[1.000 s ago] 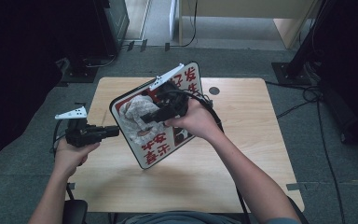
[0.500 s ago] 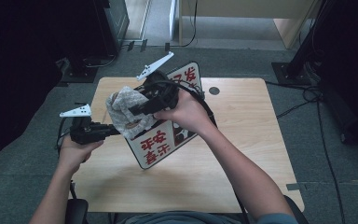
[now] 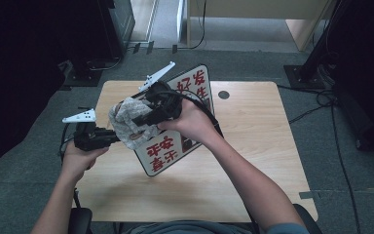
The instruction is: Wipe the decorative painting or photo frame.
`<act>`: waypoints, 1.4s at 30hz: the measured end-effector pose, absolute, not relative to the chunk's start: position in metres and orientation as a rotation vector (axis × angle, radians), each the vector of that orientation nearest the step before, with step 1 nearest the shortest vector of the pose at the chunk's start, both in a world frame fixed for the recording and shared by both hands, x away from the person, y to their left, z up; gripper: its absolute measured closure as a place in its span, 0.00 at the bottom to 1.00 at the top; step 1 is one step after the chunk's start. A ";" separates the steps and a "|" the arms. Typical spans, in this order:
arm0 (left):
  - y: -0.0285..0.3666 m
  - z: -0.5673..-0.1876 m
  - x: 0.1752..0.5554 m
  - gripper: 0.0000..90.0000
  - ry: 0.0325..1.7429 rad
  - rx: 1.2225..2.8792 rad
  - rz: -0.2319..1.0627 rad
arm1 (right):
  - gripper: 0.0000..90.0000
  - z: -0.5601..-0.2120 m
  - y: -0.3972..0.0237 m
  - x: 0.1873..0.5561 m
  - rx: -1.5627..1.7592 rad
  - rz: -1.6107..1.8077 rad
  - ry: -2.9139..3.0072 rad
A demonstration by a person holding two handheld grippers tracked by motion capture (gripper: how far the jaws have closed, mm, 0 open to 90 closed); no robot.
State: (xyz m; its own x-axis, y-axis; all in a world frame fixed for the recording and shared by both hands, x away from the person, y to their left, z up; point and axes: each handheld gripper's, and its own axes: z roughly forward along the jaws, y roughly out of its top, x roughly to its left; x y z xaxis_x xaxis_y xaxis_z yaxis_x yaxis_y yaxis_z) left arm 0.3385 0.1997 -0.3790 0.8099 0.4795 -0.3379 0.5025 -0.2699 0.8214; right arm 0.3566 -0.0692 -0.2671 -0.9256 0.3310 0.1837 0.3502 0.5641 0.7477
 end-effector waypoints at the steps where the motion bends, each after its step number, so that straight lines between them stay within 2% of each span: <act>1: 0.200 -0.379 0.339 0.87 0.738 1.911 -0.027 | 0.71 -0.268 -0.069 0.356 -0.602 -1.324 -2.756; 42: 0.200 -0.379 0.337 0.88 0.747 1.904 -0.032 | 0.71 -0.339 -0.075 0.341 -0.597 -1.271 -2.720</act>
State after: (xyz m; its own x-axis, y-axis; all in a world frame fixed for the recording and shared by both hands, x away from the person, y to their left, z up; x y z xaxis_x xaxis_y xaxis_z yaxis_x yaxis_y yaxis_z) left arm 0.3373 0.1999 -0.3788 0.8054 0.4810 -0.3464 0.5093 -0.2624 0.8196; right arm 0.3410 -0.0746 -0.3389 -0.9209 0.3123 0.2332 0.3792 0.5797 0.7212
